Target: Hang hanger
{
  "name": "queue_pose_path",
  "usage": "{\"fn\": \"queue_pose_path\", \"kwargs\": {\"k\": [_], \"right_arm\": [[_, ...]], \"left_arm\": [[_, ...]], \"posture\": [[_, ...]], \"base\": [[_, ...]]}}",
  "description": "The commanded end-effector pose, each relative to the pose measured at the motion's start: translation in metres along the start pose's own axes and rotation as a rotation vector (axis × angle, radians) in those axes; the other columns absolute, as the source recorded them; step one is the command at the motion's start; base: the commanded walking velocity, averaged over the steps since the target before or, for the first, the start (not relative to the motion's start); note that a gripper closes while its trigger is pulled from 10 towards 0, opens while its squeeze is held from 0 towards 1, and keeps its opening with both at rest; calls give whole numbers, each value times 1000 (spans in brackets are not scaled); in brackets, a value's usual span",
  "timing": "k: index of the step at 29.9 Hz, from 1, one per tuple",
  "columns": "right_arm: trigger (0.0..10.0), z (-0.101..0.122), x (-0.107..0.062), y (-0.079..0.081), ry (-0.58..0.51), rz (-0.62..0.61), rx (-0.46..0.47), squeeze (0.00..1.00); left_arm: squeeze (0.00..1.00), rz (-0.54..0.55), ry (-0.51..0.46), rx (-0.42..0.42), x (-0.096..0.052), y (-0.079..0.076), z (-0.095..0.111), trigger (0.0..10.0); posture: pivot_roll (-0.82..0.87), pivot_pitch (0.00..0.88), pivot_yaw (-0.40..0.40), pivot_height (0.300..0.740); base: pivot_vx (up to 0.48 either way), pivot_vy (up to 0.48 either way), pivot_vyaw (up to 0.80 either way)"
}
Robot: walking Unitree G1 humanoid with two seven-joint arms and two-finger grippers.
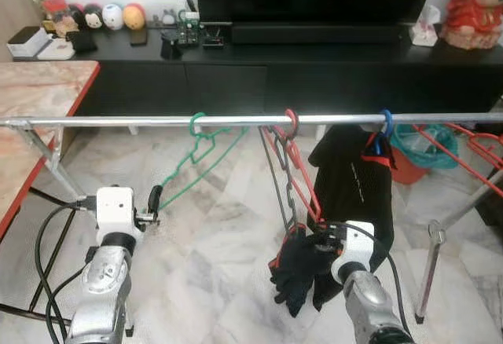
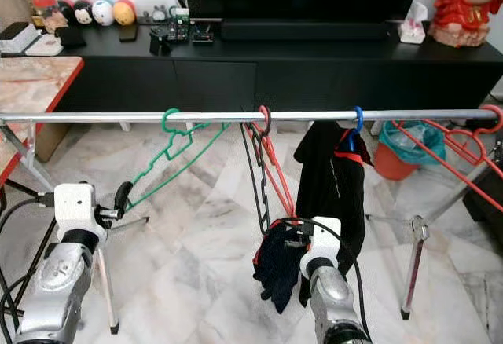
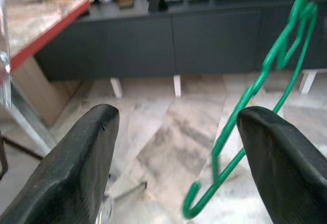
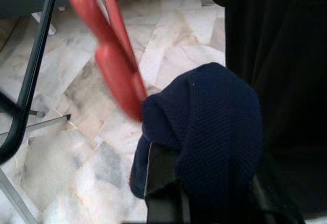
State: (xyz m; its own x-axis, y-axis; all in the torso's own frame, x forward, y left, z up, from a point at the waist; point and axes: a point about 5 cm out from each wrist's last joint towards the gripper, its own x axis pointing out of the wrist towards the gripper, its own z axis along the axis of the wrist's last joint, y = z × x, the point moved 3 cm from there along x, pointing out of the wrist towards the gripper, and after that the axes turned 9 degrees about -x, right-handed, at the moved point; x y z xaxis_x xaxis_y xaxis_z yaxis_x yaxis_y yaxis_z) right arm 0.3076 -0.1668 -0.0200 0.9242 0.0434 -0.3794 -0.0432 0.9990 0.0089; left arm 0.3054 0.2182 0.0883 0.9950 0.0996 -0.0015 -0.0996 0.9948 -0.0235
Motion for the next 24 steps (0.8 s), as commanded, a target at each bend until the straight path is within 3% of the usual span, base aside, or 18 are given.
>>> {"fn": "queue_pose_path", "kwargs": {"k": [1, 8, 24], "right_arm": [[10000, 10, 3, -6, -34, -26, 8, 0], [10000, 15, 5, -9, -46, -50, 12, 0], [10000, 16, 6, -10, -44, -70, 18, 0]], "left_arm": [[0, -6, -19, -1, 3, -5, 2, 10000], [0, -44, -61, -10, 9, -25, 4, 10000], [0, -9, -28, -13, 12, -14, -10, 10000]], "posture": [[-26, 0, -20, 740], [-12, 0, -19, 740], [-13, 0, -7, 740]], "base": [[-247, 0, 0], [-302, 0, 0], [-282, 0, 0]]}}
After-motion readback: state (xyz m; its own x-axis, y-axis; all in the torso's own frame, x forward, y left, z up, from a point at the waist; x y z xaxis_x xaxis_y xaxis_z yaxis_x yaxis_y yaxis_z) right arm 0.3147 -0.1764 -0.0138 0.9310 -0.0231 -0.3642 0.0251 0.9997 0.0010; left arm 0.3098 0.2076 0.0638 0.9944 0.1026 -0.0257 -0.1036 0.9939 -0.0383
